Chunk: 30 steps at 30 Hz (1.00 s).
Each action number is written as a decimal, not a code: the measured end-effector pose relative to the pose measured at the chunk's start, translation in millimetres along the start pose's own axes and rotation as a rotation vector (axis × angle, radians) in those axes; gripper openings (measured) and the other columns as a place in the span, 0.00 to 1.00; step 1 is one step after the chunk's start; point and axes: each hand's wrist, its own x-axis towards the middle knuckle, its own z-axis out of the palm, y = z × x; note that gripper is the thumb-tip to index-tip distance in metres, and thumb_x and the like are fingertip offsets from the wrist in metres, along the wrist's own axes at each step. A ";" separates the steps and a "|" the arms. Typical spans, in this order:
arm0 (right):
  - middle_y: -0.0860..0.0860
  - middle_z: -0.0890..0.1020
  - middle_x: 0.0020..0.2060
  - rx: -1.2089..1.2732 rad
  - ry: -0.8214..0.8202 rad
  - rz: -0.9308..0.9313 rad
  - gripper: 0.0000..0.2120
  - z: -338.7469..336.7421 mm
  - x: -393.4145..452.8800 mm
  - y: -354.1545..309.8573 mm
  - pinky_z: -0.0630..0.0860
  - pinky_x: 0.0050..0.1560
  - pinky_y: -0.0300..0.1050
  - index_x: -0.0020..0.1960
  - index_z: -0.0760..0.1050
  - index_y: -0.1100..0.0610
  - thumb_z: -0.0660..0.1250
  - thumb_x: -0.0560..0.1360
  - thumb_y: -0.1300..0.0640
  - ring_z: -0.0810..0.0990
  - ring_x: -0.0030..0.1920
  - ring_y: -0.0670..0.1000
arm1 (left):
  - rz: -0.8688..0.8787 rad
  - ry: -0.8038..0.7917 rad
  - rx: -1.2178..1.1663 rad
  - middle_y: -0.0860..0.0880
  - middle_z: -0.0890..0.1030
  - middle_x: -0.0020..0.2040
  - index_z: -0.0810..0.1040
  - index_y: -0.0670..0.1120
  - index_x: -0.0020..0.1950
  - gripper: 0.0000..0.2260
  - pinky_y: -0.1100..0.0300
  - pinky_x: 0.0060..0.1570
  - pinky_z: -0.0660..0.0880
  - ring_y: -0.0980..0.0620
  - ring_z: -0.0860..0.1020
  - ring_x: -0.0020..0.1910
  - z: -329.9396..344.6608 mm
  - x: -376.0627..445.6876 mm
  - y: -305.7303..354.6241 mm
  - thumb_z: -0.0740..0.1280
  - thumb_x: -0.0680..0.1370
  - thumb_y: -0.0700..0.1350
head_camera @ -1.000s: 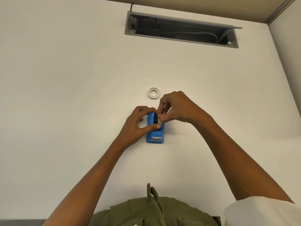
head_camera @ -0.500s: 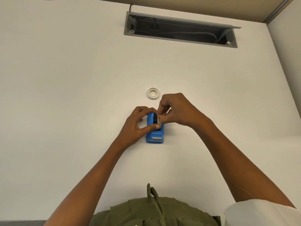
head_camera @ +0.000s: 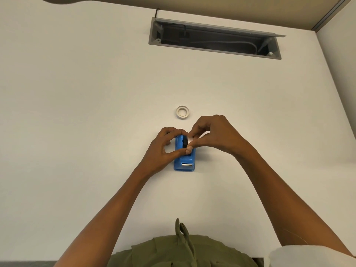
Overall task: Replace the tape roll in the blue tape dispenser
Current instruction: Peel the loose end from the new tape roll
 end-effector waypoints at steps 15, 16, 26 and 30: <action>0.57 0.86 0.39 0.084 -0.006 0.046 0.03 -5.6 2.7 -1.4 0.82 0.46 0.41 0.43 0.83 0.60 0.71 0.70 0.64 0.86 0.37 0.50 | -0.010 -0.003 -0.009 0.61 0.70 0.56 0.68 0.68 0.55 0.19 0.75 0.47 0.69 0.68 0.71 0.54 2.0 -0.5 1.4 0.69 0.67 0.59; 0.56 0.86 0.39 0.092 0.013 0.046 0.04 -4.9 0.7 -0.2 0.82 0.47 0.41 0.44 0.83 0.59 0.70 0.71 0.64 0.86 0.38 0.50 | -0.008 -0.002 -0.011 0.61 0.70 0.56 0.67 0.69 0.54 0.19 0.75 0.47 0.68 0.69 0.70 0.54 1.6 -0.7 1.5 0.70 0.68 0.59; 0.52 0.83 0.39 -0.182 0.158 -0.162 0.06 6.0 -16.2 4.0 0.78 0.41 0.49 0.45 0.85 0.55 0.74 0.69 0.56 0.80 0.38 0.51 | 0.010 -0.006 -0.025 0.56 0.73 0.59 0.72 0.64 0.57 0.18 0.72 0.50 0.69 0.64 0.71 0.57 0.4 -1.6 4.5 0.71 0.68 0.57; 0.52 0.82 0.39 -0.297 0.157 -0.205 0.05 7.2 -16.1 -1.3 0.77 0.42 0.55 0.44 0.85 0.56 0.72 0.70 0.57 0.79 0.38 0.52 | 0.010 0.002 -0.019 0.58 0.73 0.58 0.70 0.69 0.55 0.18 0.70 0.50 0.70 0.65 0.71 0.57 1.7 -1.1 4.8 0.70 0.67 0.58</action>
